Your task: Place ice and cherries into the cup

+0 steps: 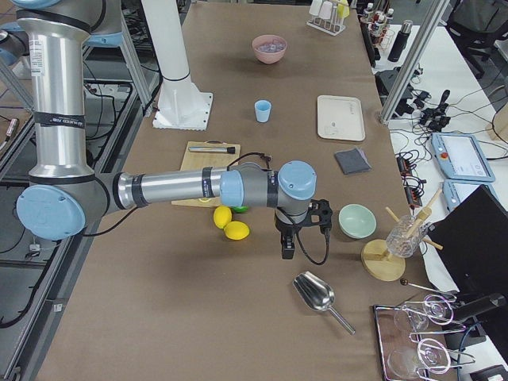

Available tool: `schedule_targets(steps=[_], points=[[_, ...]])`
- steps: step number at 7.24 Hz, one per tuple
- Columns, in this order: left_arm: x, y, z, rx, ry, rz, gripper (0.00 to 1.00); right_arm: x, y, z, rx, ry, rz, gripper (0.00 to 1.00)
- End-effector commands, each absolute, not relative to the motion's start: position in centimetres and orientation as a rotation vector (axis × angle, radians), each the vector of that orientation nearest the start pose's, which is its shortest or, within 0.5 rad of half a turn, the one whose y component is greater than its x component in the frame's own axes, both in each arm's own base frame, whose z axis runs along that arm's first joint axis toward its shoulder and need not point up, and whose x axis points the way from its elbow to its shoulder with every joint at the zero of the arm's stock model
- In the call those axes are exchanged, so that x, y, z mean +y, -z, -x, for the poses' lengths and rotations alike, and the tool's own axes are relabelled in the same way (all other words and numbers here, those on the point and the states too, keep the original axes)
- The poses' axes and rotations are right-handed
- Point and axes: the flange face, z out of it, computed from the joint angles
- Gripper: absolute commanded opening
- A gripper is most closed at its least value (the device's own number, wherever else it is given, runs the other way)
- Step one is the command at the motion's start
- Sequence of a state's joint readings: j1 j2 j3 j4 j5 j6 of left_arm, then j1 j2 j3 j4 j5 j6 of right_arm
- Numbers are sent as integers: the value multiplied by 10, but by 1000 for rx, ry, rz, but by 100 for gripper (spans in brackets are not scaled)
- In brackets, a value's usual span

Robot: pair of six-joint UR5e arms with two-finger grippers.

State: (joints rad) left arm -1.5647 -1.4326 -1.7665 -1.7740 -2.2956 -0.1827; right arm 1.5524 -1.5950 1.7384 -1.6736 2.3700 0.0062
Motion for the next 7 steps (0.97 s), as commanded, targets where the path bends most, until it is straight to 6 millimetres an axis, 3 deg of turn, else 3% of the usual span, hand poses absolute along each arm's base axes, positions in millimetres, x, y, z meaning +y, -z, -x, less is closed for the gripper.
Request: schedule_targets(steps=[1, 7], points=[[-451, -605, 65, 735, 75, -186, 98, -481, -596, -53, -800, 28, -29, 100], [-458, -599, 65, 733, 63, -201, 98, -479, -595, -53, -798, 31, -33, 100]])
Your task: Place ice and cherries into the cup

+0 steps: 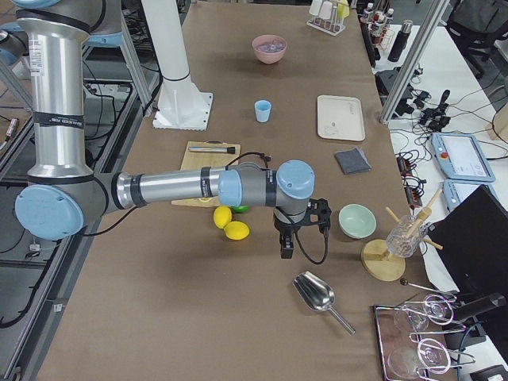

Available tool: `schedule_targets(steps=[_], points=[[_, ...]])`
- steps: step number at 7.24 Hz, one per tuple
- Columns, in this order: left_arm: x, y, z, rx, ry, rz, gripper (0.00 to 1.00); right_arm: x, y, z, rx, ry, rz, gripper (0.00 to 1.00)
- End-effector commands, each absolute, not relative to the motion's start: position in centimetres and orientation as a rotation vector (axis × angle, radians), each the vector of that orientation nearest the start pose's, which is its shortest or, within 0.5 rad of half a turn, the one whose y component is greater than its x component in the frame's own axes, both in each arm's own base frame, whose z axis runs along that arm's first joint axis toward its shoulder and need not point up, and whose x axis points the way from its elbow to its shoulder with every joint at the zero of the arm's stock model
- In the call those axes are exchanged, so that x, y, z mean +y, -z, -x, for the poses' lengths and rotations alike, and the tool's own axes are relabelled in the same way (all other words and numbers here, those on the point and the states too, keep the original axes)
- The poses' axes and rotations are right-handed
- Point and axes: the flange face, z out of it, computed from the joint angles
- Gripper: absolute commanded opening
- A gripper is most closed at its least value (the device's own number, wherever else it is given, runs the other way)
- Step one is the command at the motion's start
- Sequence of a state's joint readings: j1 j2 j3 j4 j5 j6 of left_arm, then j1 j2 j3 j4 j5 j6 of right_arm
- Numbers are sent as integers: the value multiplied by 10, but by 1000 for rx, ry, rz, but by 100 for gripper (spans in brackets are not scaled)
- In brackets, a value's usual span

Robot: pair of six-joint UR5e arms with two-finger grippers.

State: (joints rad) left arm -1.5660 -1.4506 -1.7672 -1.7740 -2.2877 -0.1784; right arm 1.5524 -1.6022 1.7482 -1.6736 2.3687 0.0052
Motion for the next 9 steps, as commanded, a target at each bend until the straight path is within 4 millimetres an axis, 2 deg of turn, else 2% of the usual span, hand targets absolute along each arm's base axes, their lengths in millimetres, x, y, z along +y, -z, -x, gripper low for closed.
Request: schedule_targets(steps=[1, 9], points=[[-458, -598, 65, 735, 64, -203, 98, -477, -592, -54, -799, 33, -40, 100], [-458, -606, 65, 734, 65, -192, 98, -475, -588, -53, -815, 32, -41, 100]])
